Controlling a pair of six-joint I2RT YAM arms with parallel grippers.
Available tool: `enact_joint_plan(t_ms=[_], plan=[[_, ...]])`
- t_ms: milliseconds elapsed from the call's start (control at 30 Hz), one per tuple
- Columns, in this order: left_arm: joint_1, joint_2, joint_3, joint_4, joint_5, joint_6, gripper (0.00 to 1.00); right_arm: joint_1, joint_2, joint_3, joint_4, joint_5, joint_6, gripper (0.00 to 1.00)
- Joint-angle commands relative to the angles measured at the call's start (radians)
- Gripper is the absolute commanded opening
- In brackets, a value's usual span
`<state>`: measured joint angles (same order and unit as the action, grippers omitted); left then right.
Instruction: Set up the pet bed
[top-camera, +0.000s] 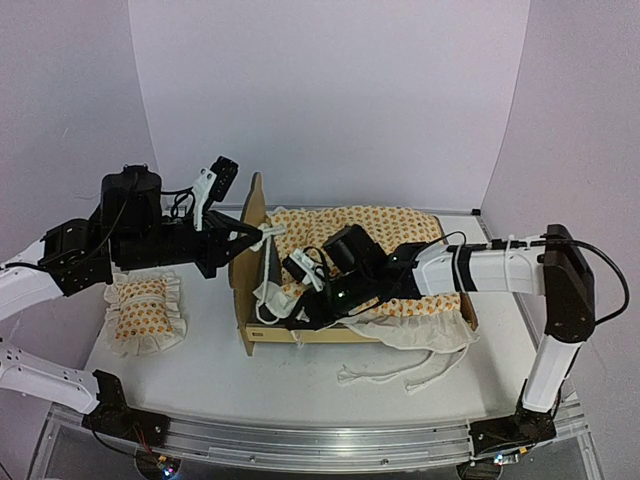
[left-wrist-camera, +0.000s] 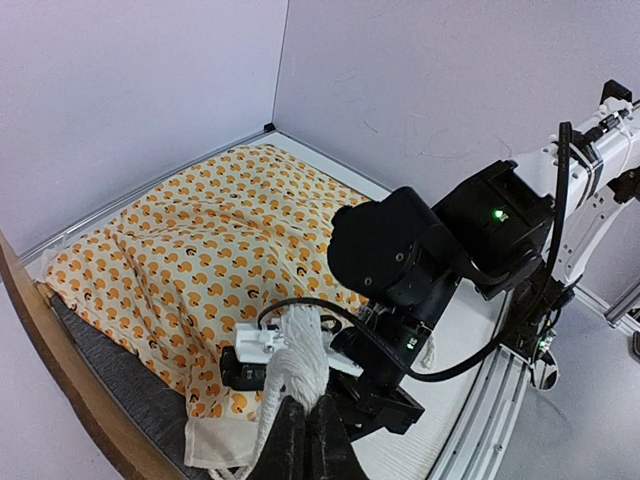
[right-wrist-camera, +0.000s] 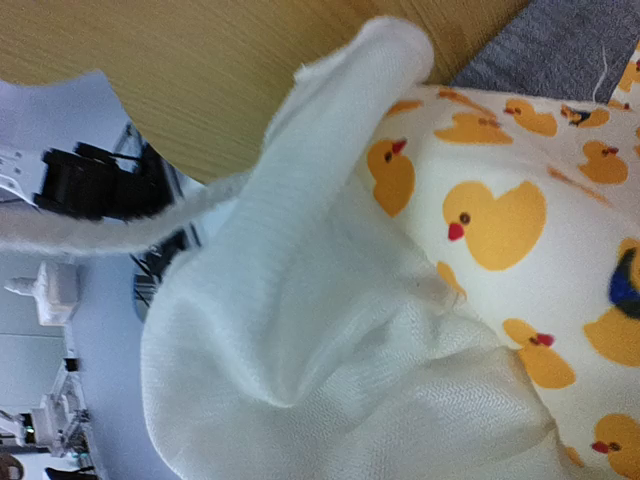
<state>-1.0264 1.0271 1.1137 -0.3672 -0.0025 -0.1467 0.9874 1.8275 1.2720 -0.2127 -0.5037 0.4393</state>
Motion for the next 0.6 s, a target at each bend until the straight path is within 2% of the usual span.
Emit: enact_joint_plan(t_ms=[0, 67, 300, 567], plan=[[0.003, -0.027, -0.021, 0.046, 0.037, 0.000, 0.00, 0.022, 0.028, 0.075, -0.133, 0.194, -0.114, 0.00], [0.003, -0.036, -0.027, 0.048, 0.039, -0.003, 0.00, 0.023, 0.018, 0.071, -0.139, 0.281, -0.134, 0.00], [0.002, -0.045, -0.040, 0.055, 0.046, -0.010, 0.00, 0.022, -0.035, 0.136, -0.157, 0.442, -0.226, 0.00], [0.003, -0.051, -0.047, 0.062, 0.058, -0.012, 0.00, 0.020, 0.035, 0.208, -0.161, 0.418, -0.260, 0.00]])
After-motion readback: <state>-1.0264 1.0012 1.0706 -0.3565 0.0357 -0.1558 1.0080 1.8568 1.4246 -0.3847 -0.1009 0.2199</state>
